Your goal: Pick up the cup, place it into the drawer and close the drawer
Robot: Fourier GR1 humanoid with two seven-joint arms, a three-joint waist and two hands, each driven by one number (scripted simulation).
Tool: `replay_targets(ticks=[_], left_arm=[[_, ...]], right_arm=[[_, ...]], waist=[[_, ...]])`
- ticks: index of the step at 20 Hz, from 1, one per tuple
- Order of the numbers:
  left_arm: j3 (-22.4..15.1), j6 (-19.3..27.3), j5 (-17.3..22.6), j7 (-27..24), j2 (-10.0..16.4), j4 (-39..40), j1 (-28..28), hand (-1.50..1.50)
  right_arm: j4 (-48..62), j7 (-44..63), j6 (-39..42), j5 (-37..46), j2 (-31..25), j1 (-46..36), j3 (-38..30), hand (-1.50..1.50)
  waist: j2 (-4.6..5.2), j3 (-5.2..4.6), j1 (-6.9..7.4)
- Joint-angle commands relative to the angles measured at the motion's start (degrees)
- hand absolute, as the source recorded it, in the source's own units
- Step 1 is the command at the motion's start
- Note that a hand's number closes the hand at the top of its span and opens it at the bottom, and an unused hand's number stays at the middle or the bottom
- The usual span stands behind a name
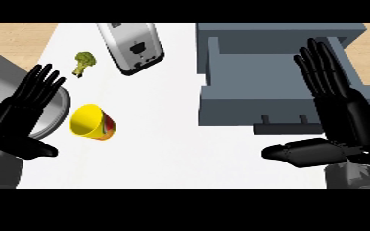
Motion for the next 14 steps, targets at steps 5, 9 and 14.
replay_targets(ticks=[5,9,14], left_arm=[[0.0,0.3,-11.3,-12.3,0.4,18.3,-5.6,-1.50],[-0.5,0.4,-17.4,-22.6,1.2,30.5,-6.6,-1.50],[-1.0,-0.5,-21.3,-31.6,2.3,43.4,-10.5,-1.50]], right_arm=[[3.6,-2.6,2.0,-1.0,-1.3,-2.1,-3.0,-1.50],[4.7,1.8,2.4,-4.4,-3.3,-8.4,-6.0,-1.50],[5.8,2.3,1.1,-2.2,-2.2,-9.3,-4.5,-1.50]], waist=[[0.01,0.01,-0.07],[0.23,-0.07,-0.46],[0.18,-0.07,-0.37]])
